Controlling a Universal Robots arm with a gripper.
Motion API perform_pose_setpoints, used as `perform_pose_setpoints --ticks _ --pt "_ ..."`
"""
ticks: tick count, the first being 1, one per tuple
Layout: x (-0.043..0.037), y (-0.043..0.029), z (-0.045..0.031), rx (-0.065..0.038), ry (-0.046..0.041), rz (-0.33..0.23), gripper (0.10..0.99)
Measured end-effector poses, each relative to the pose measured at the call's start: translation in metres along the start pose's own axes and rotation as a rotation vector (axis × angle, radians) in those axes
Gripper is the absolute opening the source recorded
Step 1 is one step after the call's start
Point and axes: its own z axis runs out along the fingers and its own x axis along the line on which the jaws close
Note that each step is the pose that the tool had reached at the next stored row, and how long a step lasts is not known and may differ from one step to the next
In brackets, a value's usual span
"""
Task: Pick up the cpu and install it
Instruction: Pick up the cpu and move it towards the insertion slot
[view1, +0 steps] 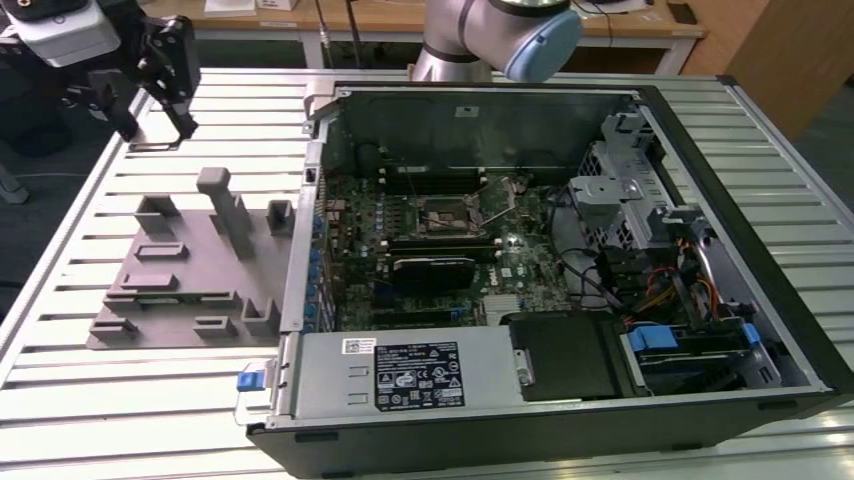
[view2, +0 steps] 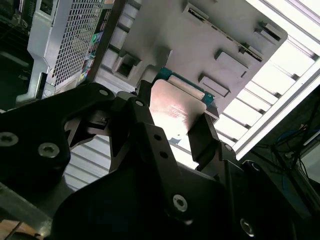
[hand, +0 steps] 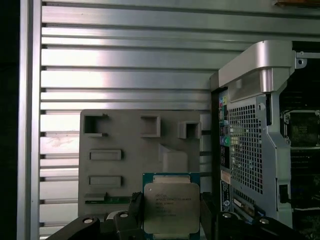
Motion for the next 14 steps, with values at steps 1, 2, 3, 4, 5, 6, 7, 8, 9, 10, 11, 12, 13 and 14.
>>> perform_pose_setpoints --ticks 1,2,3,4,5,6,7,8,9,10,11,12,13,14 --pt "-0.0022 0.0000 0.0002 0.000 0.0002 0.000 0.541" --pt "-0.0042 0.0001 0.0004 0.000 0.0002 0.000 0.541" --pt "-0.0062 0.0001 0.0006 0.000 0.0004 0.000 0.541" --pt "-0.0082 0.0002 0.0008 0.000 0.0005 0.000 0.541" --pt "-0.0102 0.0002 0.0009 0.001 0.0007 0.000 0.541" --pt "-0.0122 0.0002 0.0012 0.001 0.0007 0.000 0.541" --pt "-0.0141 0.0003 0.0014 0.001 0.0007 0.000 0.541" --pt "-0.0160 0.0003 0.0016 0.001 0.0008 0.000 0.541" --pt "-0.0179 0.0004 0.0017 0.001 0.0010 0.000 0.541" --pt "-0.0197 0.0004 0.0019 0.002 0.0010 0.000 0.541" --pt "-0.0215 0.0005 0.0021 0.002 0.0011 0.000 0.541" --pt "-0.0233 0.0005 0.0023 0.002 0.0011 0.000 0.541" --pt "-0.0253 0.0005 0.0024 0.002 0.0012 0.000 0.541" --pt "-0.0271 0.0006 0.0026 0.002 0.0013 0.000 0.541"
